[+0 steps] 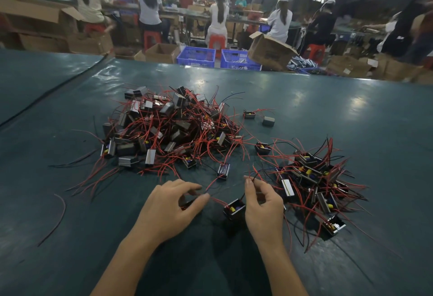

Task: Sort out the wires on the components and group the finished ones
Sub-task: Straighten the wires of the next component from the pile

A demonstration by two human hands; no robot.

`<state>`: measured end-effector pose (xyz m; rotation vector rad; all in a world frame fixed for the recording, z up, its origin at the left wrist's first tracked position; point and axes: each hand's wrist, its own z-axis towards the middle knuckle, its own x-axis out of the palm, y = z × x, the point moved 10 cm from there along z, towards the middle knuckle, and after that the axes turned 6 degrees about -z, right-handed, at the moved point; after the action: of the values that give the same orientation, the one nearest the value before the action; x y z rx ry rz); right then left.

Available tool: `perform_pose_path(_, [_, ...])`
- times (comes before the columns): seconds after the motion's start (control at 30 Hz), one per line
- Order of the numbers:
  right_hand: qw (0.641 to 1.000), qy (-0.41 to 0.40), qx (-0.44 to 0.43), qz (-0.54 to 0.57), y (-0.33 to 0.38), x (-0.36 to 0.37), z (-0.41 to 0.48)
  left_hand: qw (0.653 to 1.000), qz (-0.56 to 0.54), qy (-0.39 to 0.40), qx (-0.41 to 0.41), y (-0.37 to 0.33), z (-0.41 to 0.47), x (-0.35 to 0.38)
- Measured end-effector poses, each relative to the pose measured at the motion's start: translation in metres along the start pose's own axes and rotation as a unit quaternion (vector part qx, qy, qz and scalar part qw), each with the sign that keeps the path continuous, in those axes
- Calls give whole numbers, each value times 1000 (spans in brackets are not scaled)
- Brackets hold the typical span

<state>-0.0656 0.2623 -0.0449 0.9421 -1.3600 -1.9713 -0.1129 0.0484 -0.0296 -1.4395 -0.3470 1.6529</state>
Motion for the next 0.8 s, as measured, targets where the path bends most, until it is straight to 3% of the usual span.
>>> perform_pose_path(0.1, [1000, -2, -4, -6, 2, 0, 0, 998, 23, 32, 44, -4, 0, 5])
perform_pose_path(0.23, [1000, -15, 0, 13, -1, -4, 1, 992, 70, -11, 100, -17, 0, 2])
perform_pose_path(0.37, [1000, -18, 10, 18, -5, -7, 3, 990, 38, -38, 130, -27, -1, -6])
perform_pose_path(0.47, [999, -35, 13, 35, -5, -11, 4, 990, -9, 23, 140, -33, -2, 4])
perform_pose_path(0.57, [995, -47, 34, 83, -8, -15, 5, 983, -83, 142, 87, -31, -7, 27])
perform_pose_path(0.63, [989, -57, 48, 127, -11, -18, 8, 972, -158, 165, 52, -34, -10, 31])
perform_pose_path(0.73, [982, -70, 49, 166, -11, -24, 11, 971, -235, 41, 21, -31, -4, 2])
perform_pose_path(0.8, [979, -81, 43, 181, -10, -28, 11, 979, -196, -63, -6, -14, -2, -24])
